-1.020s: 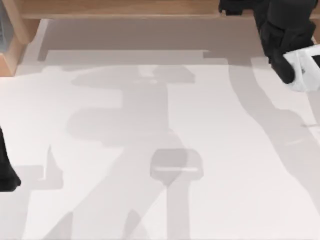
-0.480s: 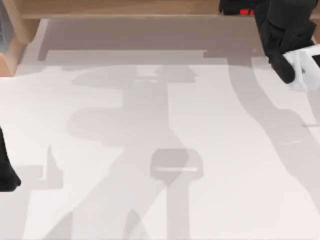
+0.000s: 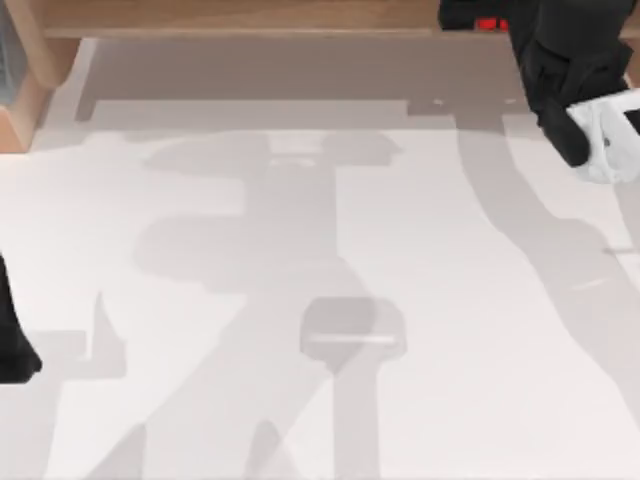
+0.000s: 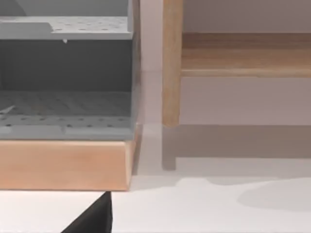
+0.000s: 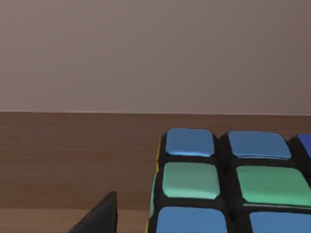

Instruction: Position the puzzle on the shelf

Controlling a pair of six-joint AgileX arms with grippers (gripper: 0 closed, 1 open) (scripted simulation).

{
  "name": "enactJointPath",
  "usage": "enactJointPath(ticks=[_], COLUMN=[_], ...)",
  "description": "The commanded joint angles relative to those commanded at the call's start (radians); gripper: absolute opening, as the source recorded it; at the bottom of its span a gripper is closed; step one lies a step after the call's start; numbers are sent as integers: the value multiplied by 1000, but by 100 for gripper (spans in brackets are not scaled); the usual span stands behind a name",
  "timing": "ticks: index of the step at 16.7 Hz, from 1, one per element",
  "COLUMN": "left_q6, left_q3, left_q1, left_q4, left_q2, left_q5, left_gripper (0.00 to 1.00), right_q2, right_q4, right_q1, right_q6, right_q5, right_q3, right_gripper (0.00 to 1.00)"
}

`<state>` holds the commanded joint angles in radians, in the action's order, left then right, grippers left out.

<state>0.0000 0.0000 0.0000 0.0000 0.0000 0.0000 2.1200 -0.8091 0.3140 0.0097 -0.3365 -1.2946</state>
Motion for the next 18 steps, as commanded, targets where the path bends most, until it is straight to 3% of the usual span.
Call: enactJointPath(ticks=[3, 6, 13, 18], left_q6=[0, 0, 0, 0], left_q3=[0, 0, 0, 0], left_q1=[0, 0, 0, 0], left_q4=[0, 0, 0, 0], left_q2=[0, 0, 0, 0], left_q5=[0, 0, 0, 0], left_gripper=[100, 100, 100, 100], right_q2=[-13, -62, -165, -181], right_q4=[-8, -48, -221, -374], right_q1=[-6, -31, -197, -396], right_q6=[-14, -70, -342, -638], right_q5=[28, 147, 716, 1036], right_q3=[26, 128, 560, 847], right_gripper=[100, 100, 100, 100])
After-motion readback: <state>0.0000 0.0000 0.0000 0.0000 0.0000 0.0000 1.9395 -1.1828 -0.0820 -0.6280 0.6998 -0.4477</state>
